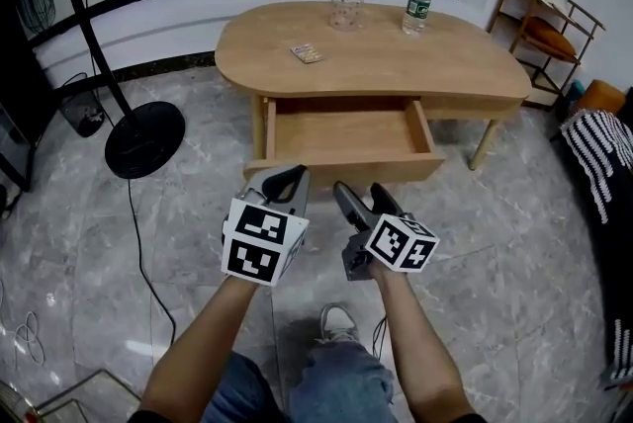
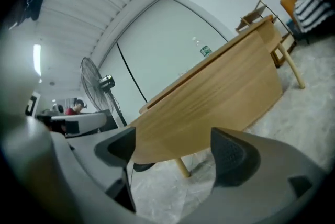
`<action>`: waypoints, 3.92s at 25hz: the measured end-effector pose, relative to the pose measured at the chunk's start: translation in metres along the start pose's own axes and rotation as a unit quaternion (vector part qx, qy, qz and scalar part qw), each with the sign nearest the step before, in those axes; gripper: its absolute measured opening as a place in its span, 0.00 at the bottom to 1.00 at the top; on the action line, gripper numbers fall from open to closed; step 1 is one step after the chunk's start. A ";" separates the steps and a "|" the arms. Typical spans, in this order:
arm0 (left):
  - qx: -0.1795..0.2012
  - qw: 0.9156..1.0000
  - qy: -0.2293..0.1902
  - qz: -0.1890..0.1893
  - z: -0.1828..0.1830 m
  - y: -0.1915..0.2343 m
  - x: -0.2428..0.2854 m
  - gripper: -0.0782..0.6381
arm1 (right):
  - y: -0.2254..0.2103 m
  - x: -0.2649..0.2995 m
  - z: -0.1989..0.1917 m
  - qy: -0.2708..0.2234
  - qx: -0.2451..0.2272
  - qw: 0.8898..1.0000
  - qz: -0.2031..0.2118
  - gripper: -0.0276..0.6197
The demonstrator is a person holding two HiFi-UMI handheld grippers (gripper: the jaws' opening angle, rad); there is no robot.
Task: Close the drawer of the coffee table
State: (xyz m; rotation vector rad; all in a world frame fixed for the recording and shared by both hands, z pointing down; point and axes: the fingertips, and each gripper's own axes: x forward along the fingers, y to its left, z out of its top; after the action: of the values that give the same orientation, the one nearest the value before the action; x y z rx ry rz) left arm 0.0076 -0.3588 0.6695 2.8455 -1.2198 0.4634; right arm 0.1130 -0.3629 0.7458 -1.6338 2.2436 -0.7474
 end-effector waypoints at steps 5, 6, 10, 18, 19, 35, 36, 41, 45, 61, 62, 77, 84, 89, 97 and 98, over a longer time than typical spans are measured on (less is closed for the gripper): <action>0.000 1.000 0.005 0.004 -0.014 0.003 -0.003 0.12 | -0.017 0.011 -0.008 -0.033 0.075 0.997 0.013 0.76; 0.000 1.000 0.007 0.003 -0.016 0.003 -0.003 0.12 | -0.019 0.012 -0.010 -0.041 0.089 0.995 0.019 0.76; 0.004 1.000 0.017 0.001 -0.028 0.001 -0.004 0.12 | -0.024 0.021 -0.012 -0.076 0.153 0.984 0.043 0.82; 0.000 0.999 0.033 0.011 -0.040 0.008 -0.007 0.12 | -0.028 0.034 -0.007 -0.091 0.222 0.968 0.069 0.83; -0.001 0.999 0.033 0.012 -0.039 0.009 -0.007 0.12 | -0.028 0.034 -0.008 -0.088 0.224 0.968 0.067 0.82; -0.004 1.000 0.014 0.013 -0.022 0.013 0.000 0.12 | -0.017 0.033 0.007 -0.052 0.251 0.966 0.021 0.81; -0.004 1.000 0.014 0.014 -0.020 0.015 0.000 0.12 | -0.017 0.033 0.006 -0.049 0.253 0.966 0.020 0.81; -0.002 1.000 0.004 0.020 -0.013 0.020 0.002 0.12 | -0.018 0.033 0.006 -0.048 0.255 0.966 0.020 0.82; -0.007 1.000 0.003 0.022 -0.012 0.022 0.005 0.12 | -0.018 0.036 0.007 -0.048 0.254 0.966 0.021 0.82; -0.019 0.999 0.005 0.036 -0.013 0.055 0.030 0.12 | -0.036 0.084 0.025 -0.053 0.259 0.964 0.020 0.82; -0.021 0.999 0.005 0.038 -0.013 0.058 0.032 0.12 | -0.037 0.088 0.026 -0.052 0.259 0.964 0.020 0.82; -0.041 0.998 0.008 0.047 -0.009 0.086 0.076 0.12 | -0.057 0.146 0.042 -0.041 0.261 0.964 0.023 0.82; -0.051 0.997 0.013 0.052 -0.015 0.095 0.091 0.12 | -0.064 0.169 0.050 -0.038 0.258 0.965 0.027 0.82; -0.051 0.997 0.014 0.058 -0.015 0.102 0.096 0.12 | -0.070 0.184 0.055 -0.040 0.257 0.965 0.026 0.81; -0.044 0.997 0.017 0.057 -0.006 0.102 0.097 0.12 | -0.070 0.184 0.053 -0.023 0.252 0.967 0.026 0.78; -0.044 0.997 0.018 0.055 -0.003 0.100 0.096 0.12 | -0.070 0.181 0.053 -0.017 0.244 0.970 0.021 0.75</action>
State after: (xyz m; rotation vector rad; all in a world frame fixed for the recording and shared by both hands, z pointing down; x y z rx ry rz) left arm -0.0020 -0.4959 0.6875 2.6967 -1.3612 0.4490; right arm 0.1353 -0.5622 0.7554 -1.3433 1.8631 -1.1389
